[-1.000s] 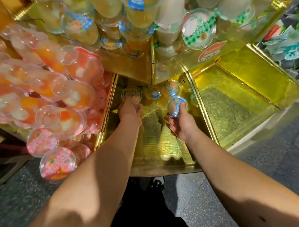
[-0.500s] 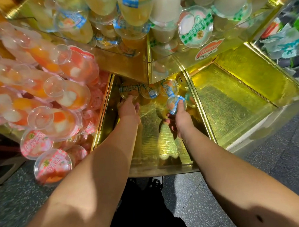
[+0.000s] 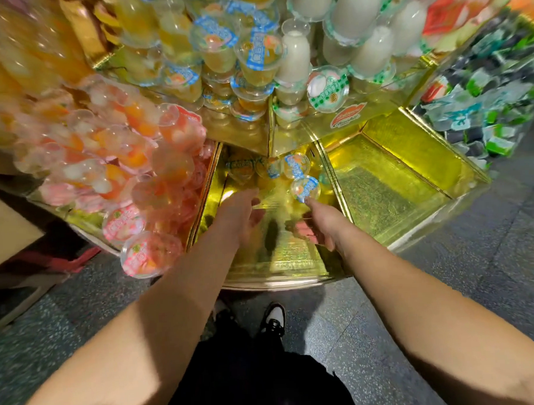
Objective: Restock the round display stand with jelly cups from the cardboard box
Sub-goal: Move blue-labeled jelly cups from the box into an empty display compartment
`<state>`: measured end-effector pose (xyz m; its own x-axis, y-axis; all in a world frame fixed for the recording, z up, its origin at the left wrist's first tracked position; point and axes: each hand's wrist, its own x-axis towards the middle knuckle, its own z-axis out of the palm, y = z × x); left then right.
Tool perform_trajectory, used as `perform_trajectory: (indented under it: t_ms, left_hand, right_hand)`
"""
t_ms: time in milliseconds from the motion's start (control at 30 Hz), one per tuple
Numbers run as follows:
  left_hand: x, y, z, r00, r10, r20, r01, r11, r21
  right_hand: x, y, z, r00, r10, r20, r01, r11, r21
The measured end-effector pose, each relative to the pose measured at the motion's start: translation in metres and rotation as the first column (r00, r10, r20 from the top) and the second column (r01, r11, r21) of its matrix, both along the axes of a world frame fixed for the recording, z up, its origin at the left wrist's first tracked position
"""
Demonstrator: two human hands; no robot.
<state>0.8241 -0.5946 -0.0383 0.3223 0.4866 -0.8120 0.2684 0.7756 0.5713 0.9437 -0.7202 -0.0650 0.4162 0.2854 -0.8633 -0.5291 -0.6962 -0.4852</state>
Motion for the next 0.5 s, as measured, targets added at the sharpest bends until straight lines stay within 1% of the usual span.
perform_trajectory:
  t_ms: [67,133,233,300,367,433,500]
  left_hand:
    - [-0.018,0.000,0.031,0.995,-0.073,0.075,0.068,0.995,0.067]
    - [-0.039,0.006,0.065,0.985,-0.128,0.117,0.107,0.979,0.171]
    - [-0.079,0.029,0.113,0.978,-0.182,0.106,0.137,0.932,0.337]
    - [-0.113,0.051,0.141,0.983,-0.176,0.054,0.136,0.892,0.432]
    - [-0.154,0.071,0.166,0.989,-0.147,0.020,0.118,0.860,0.497]
    - [-0.201,0.091,0.185,0.996,-0.089,-0.022,0.086,0.819,0.568]
    - [-0.252,0.110,0.198,0.996,0.011,-0.094,0.053,0.754,0.654]
  right_hand:
    - [-0.010,0.005,0.033,0.992,0.100,0.072,-0.102,0.995,0.024]
    - [-0.023,0.018,0.066,0.970,0.197,0.143,-0.209,0.975,0.078]
    - [-0.050,0.050,0.113,0.925,0.311,0.219,-0.353,0.916,0.189]
    - [-0.073,0.076,0.142,0.872,0.391,0.294,-0.464,0.852,0.242]
    - [-0.102,0.106,0.166,0.800,0.462,0.383,-0.575,0.771,0.272]
    - [-0.136,0.138,0.185,0.715,0.522,0.465,-0.668,0.707,0.234]
    - [-0.177,0.171,0.200,0.616,0.573,0.541,-0.754,0.627,0.194]
